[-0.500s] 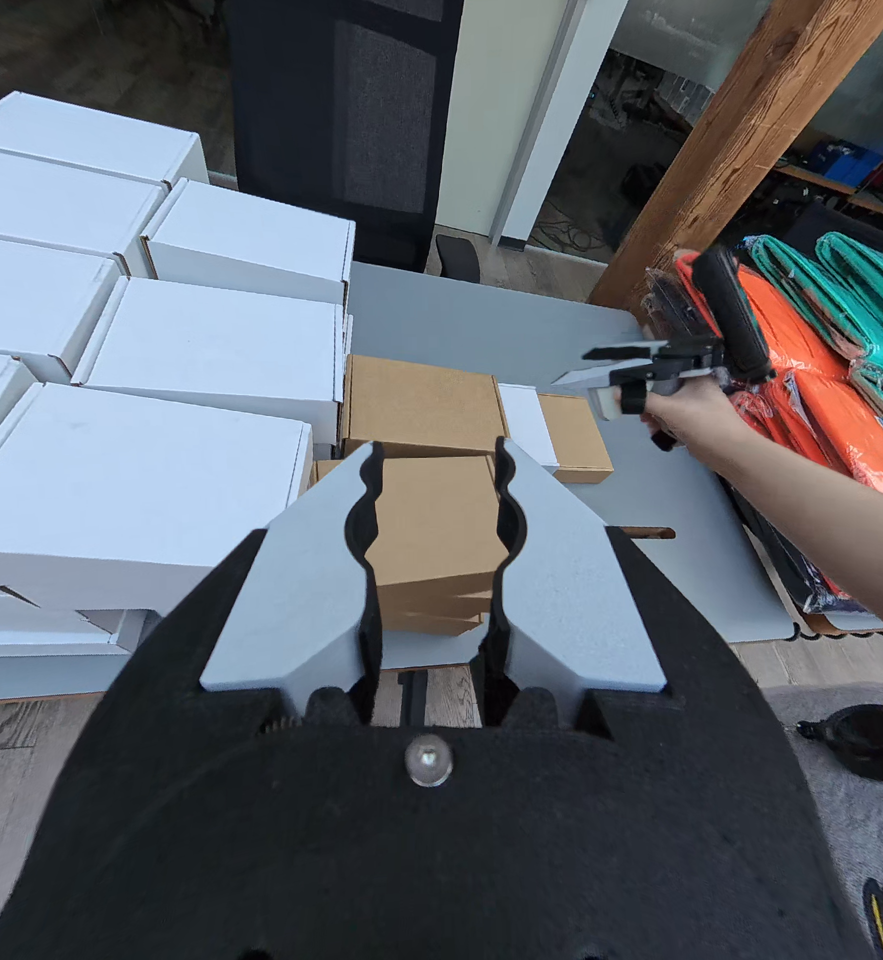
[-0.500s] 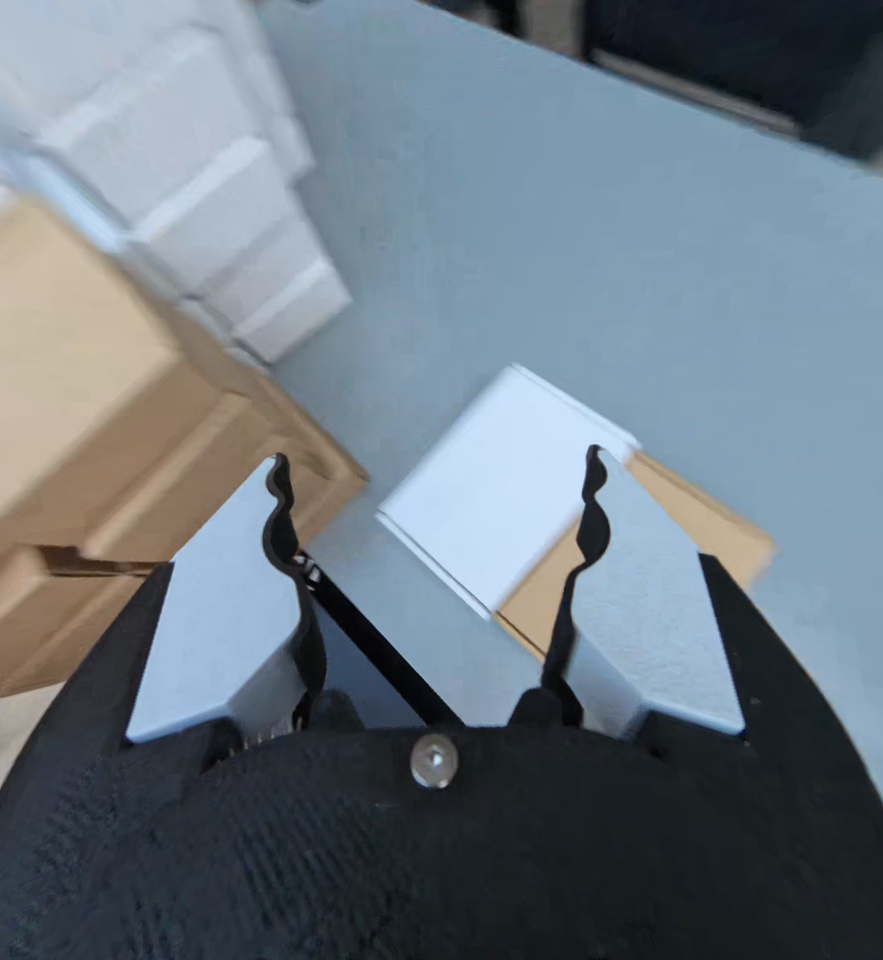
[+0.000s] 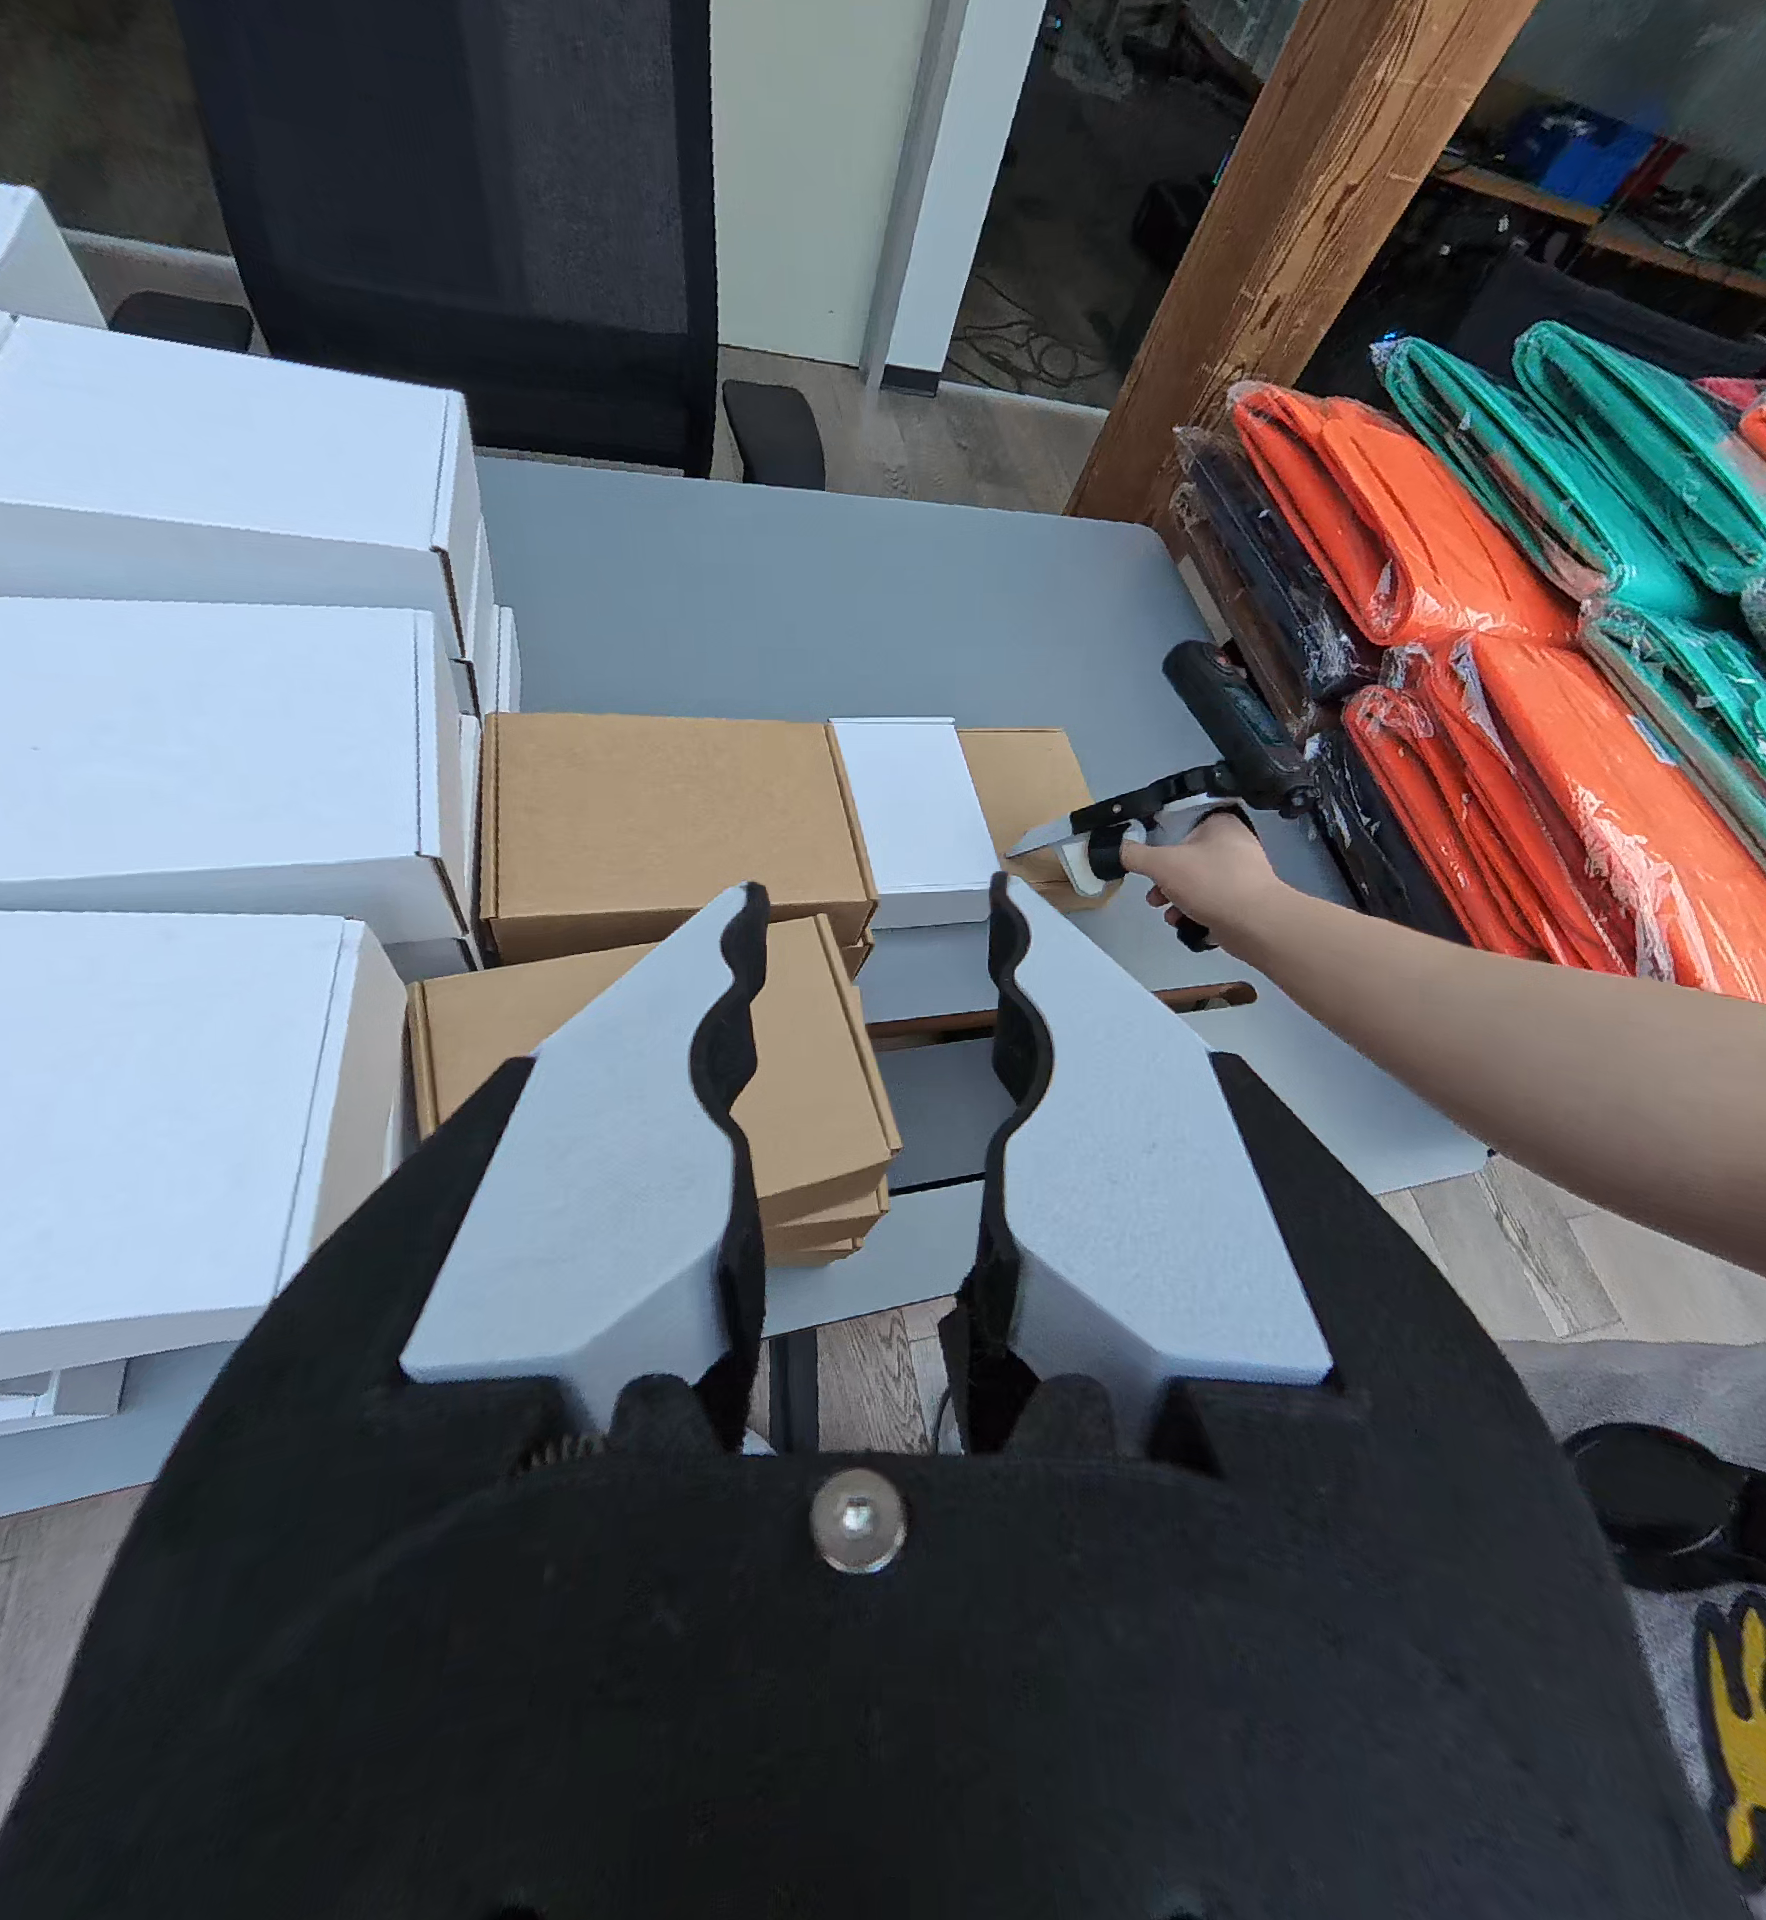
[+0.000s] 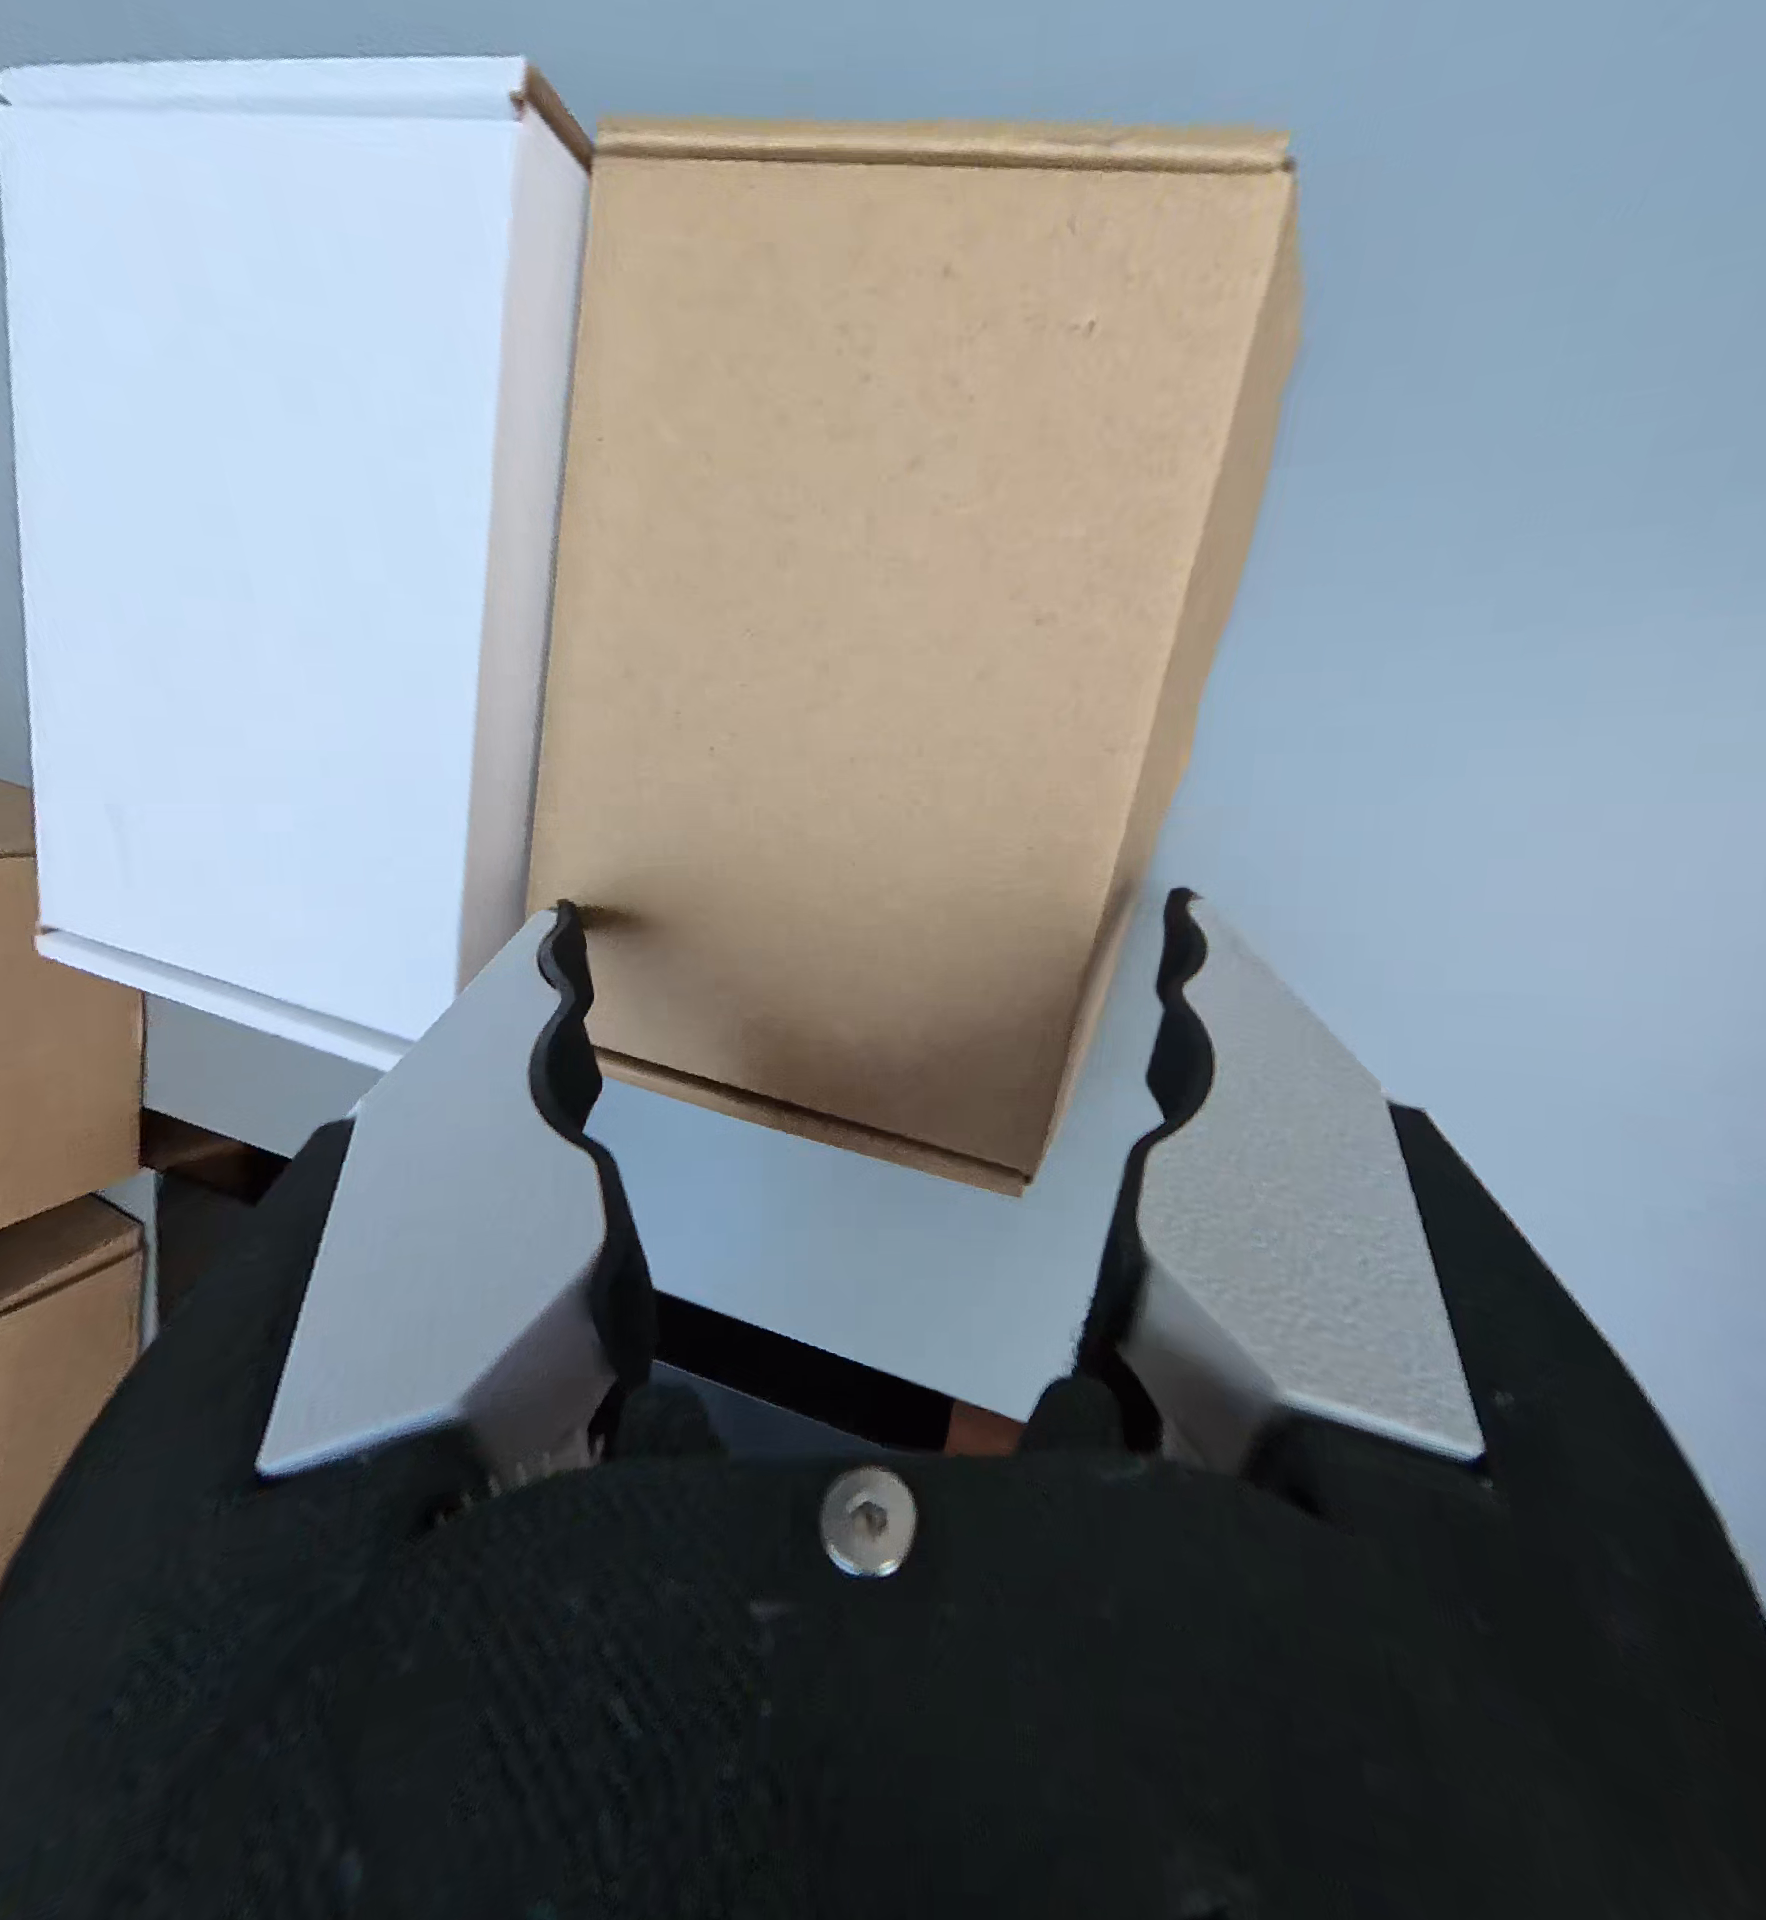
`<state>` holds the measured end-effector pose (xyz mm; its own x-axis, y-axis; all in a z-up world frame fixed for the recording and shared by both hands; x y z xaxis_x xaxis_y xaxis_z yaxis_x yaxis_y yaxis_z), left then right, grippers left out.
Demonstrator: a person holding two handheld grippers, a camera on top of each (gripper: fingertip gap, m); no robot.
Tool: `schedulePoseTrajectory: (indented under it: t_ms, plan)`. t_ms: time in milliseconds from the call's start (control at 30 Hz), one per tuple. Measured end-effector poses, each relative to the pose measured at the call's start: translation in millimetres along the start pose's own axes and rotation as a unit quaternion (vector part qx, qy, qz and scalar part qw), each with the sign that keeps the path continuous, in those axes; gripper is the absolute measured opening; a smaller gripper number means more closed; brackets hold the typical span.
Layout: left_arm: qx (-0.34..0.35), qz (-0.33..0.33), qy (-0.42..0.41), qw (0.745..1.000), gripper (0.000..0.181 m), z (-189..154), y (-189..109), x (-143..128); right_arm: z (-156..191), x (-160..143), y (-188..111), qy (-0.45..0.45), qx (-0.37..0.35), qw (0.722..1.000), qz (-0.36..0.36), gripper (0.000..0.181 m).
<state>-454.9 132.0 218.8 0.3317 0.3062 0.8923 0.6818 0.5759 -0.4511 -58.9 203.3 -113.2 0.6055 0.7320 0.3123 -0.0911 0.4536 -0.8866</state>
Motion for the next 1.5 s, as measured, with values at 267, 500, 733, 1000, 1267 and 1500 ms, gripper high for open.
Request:
schedulePoseTrajectory:
  t_ms: [267, 500, 733, 1000, 1267, 1500]
  plan:
    - [0.01, 0.013, 0.005, 1.0, 0.04, -5, -3, -7, -42, 1, -20, 0.025, 0.054, 0.998, -0.01, 0.122]
    - [-0.008, 0.018, -0.009, 1.0, 0.041, -11, 0, -4, -6, 19, 8, -0.191, -0.029, 0.978, 0.078, 0.144]
    - [0.017, 0.012, -0.024, 0.999, 0.039, -22, -21, -8, -32, 17, 4, -0.23, -0.08, 0.963, 0.112, 0.127]
    - [0.046, -0.001, -0.084, 0.995, 0.039, -45, -43, -36, -17, 3, -64, 0.02, 0.196, 0.974, 0.108, 0.126]
    - [0.046, -0.016, -0.099, 0.994, 0.039, -52, -58, -42, 166, -16, -208, -0.316, 0.269, 0.909, 0.043, 0.125]
    - [0.009, -0.036, -0.094, 0.995, 0.039, -24, -73, -53, 305, -142, -206, -0.551, 0.298, 0.771, 0.117, 0.125]
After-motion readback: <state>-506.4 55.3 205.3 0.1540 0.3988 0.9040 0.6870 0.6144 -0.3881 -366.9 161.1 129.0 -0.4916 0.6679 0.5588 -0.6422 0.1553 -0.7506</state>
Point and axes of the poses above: each gripper's, where its closed fingertips meet, y out along the fingers, x out of its top, z = x × y across the jaws, the point moved 4 cm from there along -y, back along the fingers, and after that the axes turned 15 degrees about y, right-handed, at the moved point
